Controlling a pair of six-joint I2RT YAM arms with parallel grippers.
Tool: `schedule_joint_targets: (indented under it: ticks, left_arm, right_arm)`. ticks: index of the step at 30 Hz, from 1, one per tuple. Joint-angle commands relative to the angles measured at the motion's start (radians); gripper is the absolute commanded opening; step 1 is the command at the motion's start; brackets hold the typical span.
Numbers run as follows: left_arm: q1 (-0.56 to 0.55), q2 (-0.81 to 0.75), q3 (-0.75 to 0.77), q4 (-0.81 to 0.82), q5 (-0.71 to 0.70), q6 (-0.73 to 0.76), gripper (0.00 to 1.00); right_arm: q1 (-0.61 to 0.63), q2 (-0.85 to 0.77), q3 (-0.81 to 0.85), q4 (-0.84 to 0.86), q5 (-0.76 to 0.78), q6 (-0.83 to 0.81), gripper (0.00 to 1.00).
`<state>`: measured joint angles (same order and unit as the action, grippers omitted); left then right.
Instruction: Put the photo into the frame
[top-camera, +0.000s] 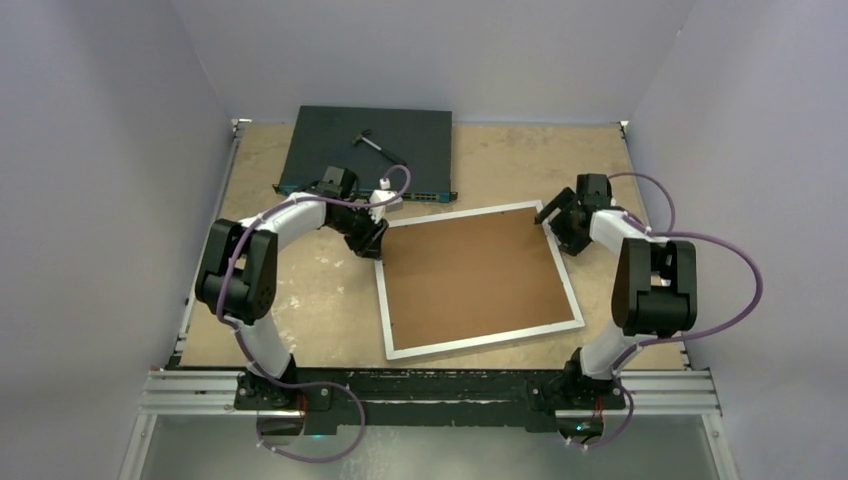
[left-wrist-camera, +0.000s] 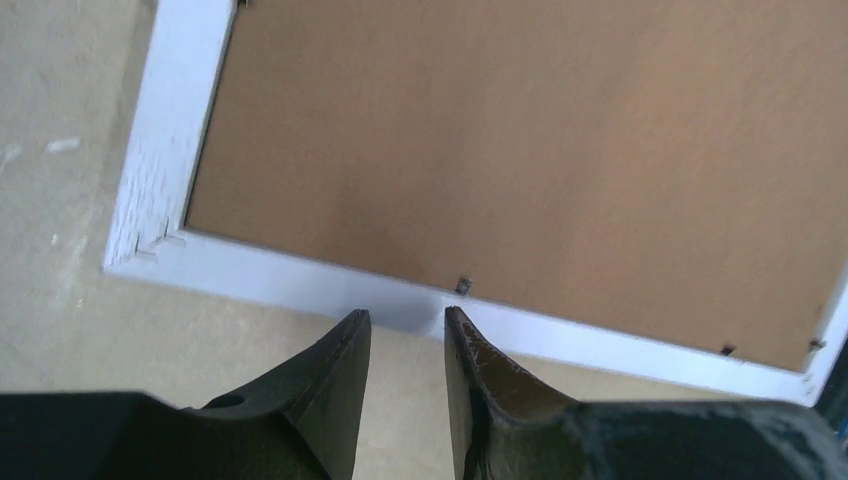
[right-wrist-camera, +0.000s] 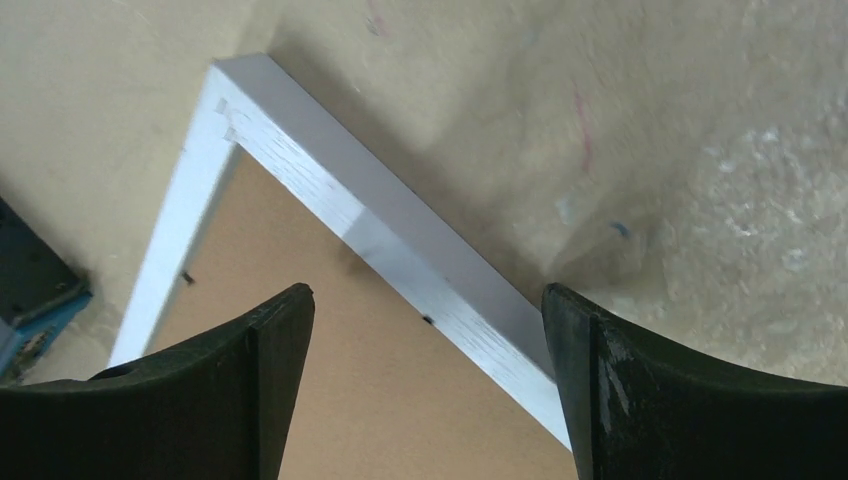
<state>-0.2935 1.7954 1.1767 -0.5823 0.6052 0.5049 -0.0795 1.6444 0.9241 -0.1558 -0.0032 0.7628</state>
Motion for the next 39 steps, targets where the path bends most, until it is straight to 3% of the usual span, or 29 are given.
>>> schedule_joint_targets:
  ticks: [1,4,7,9,15,18,24,39]
  left_arm:
    - [0.021,-0.066,-0.033,-0.089,-0.049,0.163,0.32]
    - [0.063,-0.068,-0.010,-0.151,-0.041,0.191,0.31]
    - [0.109,-0.068,0.012,-0.206,0.013,0.188,0.31]
    - [0.134,-0.073,0.010,-0.234,0.066,0.172,0.34]
    - [0.144,-0.068,-0.045,-0.212,0.186,0.110,0.40]
    - [0.145,-0.042,-0.058,-0.194,0.268,0.099,0.42]
    - [0.141,0.008,-0.055,-0.121,0.301,0.038,0.43]
    - [0.087,0.083,-0.084,0.068,0.163,-0.117,0.24]
  right_arm:
    - [-0.012,0.017,0.143,-0.107,-0.011,-0.051,0.87]
    - [-0.055,-0.001,0.178,-0.097,-0.010,-0.169,0.86]
    - [-0.113,0.007,0.203,-0.079,-0.128,-0.287,0.83]
    - [-0.137,0.010,0.189,-0.048,-0.232,-0.324,0.77]
    - [-0.140,0.029,0.126,0.030,-0.326,-0.336,0.51]
    - [-0.140,0.017,0.095,0.054,-0.338,-0.320,0.46]
    - [-0.138,-0.009,0.042,0.093,-0.382,-0.302,0.50]
    - [-0.124,-0.073,0.013,0.105,-0.390,-0.275,0.48]
